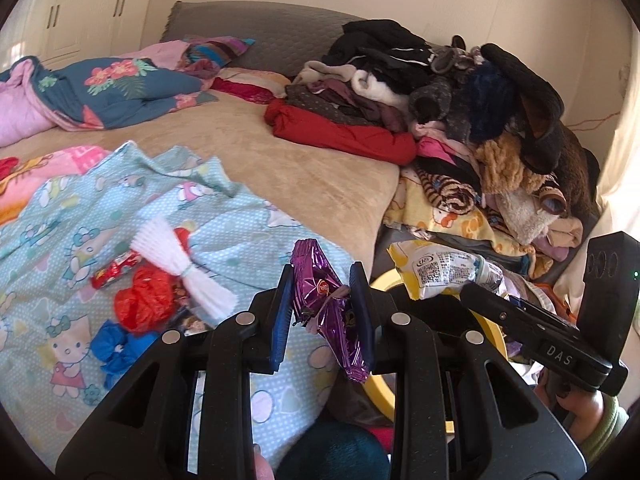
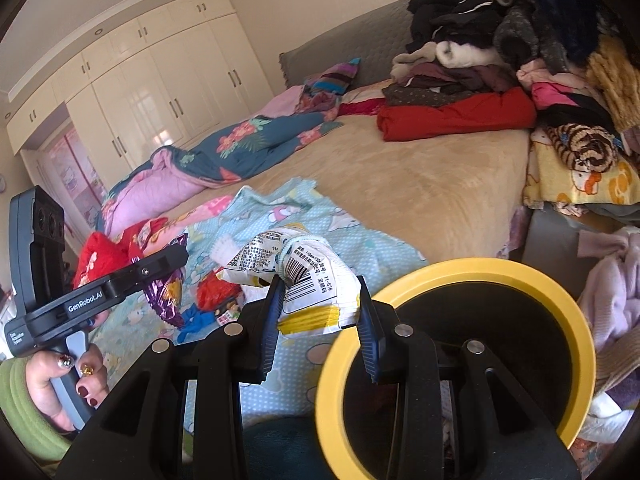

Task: Collect trash
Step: 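Carry the wrapper and packet in both tools over the yellow-rimmed bin, then open both tools to drop the wrapper and packet into the bin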

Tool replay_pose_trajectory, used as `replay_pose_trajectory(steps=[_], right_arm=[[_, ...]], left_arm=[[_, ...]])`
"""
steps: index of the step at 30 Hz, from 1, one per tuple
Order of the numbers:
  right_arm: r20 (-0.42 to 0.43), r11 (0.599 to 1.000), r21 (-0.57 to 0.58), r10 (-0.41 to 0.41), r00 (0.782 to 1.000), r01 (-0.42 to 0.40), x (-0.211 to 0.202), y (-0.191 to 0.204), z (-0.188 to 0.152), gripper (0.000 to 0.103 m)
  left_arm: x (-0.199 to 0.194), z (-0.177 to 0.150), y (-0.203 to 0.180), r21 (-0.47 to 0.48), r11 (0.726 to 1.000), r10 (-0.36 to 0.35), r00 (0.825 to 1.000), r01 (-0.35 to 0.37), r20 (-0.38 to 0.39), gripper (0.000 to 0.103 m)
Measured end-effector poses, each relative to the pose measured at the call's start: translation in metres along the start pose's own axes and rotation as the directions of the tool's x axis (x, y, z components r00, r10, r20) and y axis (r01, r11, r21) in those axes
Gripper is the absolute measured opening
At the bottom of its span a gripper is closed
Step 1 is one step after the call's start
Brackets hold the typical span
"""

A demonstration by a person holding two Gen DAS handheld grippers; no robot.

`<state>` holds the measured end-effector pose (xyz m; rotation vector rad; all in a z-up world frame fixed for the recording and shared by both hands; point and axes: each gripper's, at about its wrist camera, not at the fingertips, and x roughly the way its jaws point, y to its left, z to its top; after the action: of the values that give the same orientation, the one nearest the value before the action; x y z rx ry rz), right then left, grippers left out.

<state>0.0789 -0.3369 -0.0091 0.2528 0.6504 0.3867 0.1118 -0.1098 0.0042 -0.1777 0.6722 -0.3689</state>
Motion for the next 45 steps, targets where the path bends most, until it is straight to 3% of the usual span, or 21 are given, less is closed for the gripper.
replay_pose_trajectory(steps=[20,35,45], right_arm=[[0.05,0.986,0.129,-0.116,0.992,0.108,-0.032,-0.066,-0.004,0.033],[-0.006,0.952,0.16,-0.262,0.965,0.26,-0.044,-0.104,-0.019,0.033],[-0.053,0.944,0.209,-0.25,0.967,0.256,-0.039,-0.119,-0.026,0.034]], left_arm=[[0.04,-0.007,-0.061,0.09,0.99,-0.103,0.992,0.11,-0.073,0.021],[0.07,-0.028,-0.099,0.158,0.965,-0.186,0.97,0.211,-0.156,0.021],[0.092,-0.041,-0.109,0.186,0.95,-0.204,0.951,0.249,-0.232,0.022]])
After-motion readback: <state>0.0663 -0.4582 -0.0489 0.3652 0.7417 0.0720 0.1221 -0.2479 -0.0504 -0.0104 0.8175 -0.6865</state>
